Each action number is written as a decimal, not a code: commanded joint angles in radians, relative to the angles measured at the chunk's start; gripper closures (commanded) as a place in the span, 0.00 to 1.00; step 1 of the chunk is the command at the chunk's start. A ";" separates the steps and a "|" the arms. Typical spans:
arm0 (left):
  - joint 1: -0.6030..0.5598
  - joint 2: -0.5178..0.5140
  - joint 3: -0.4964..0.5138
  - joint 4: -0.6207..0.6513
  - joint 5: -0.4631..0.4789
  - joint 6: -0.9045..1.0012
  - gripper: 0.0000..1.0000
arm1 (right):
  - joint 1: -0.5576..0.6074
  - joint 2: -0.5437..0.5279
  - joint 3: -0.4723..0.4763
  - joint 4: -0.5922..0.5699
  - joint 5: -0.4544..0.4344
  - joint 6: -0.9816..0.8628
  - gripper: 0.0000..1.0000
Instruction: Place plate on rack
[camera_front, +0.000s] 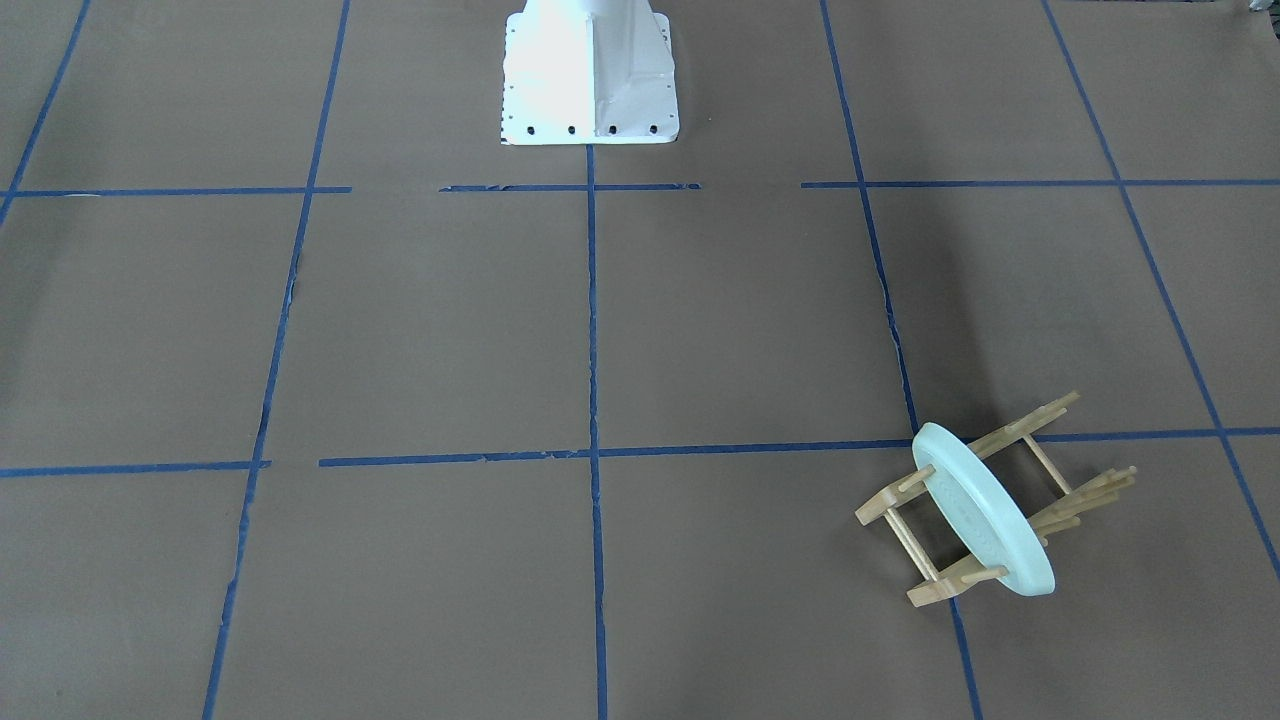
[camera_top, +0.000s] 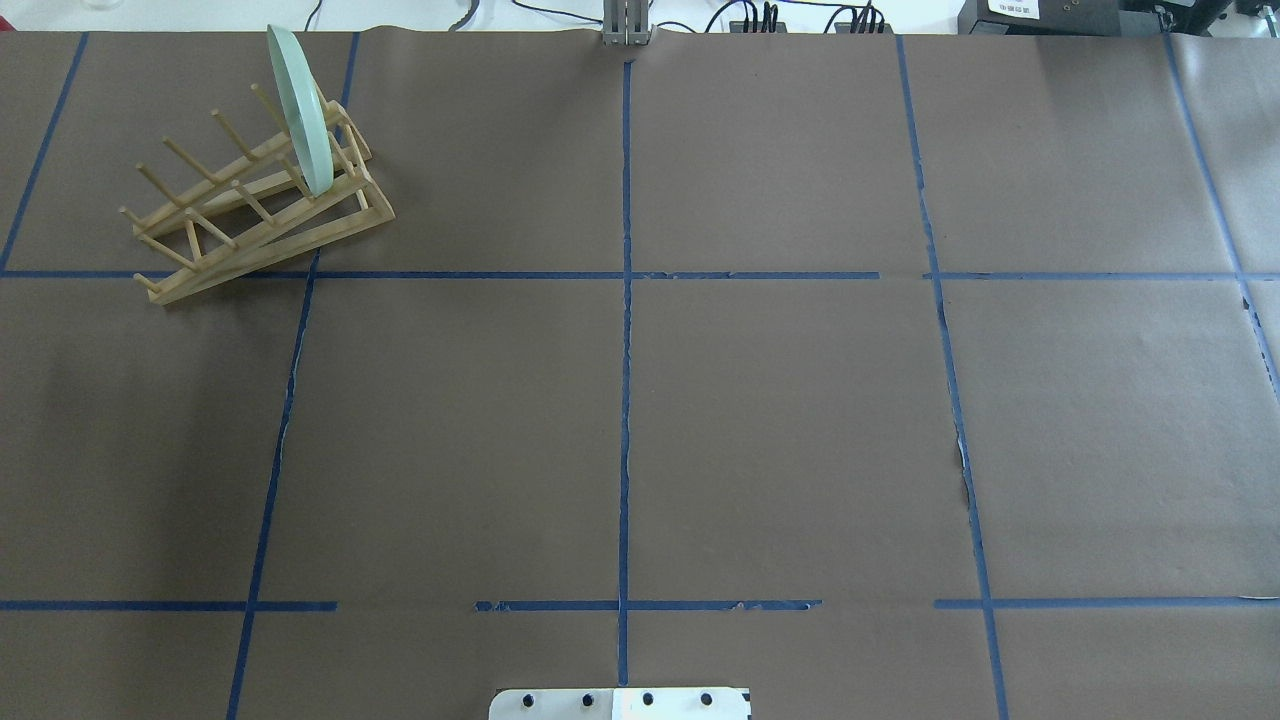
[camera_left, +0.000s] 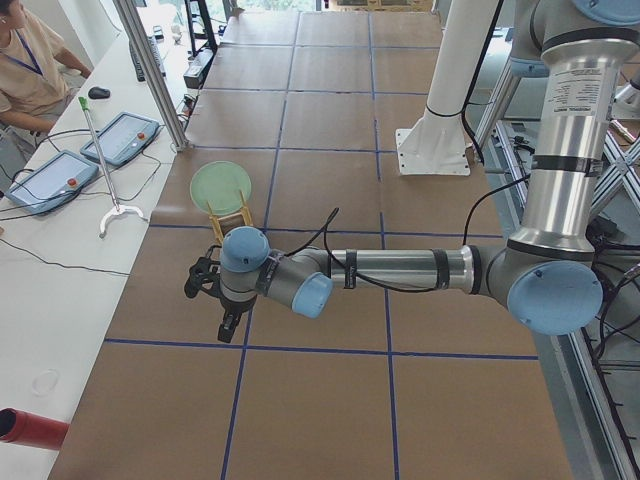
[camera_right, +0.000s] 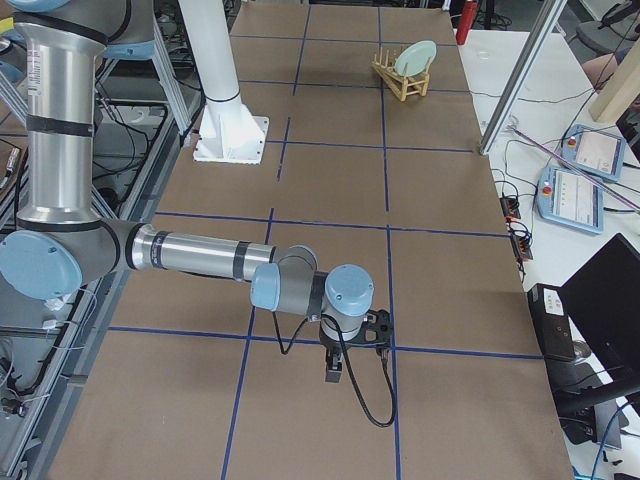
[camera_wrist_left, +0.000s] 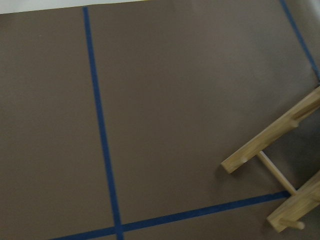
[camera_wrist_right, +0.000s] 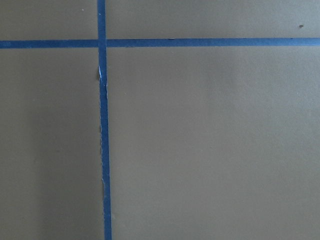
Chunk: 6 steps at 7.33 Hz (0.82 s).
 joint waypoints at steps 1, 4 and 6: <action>-0.073 0.033 -0.044 0.168 0.012 0.196 0.00 | 0.000 0.000 0.000 0.000 0.000 0.001 0.00; -0.073 0.047 -0.087 0.249 0.007 0.198 0.00 | 0.000 0.000 0.000 0.000 0.000 -0.001 0.00; -0.072 0.064 -0.099 0.309 -0.066 0.195 0.00 | 0.000 0.000 0.000 0.000 0.000 -0.001 0.00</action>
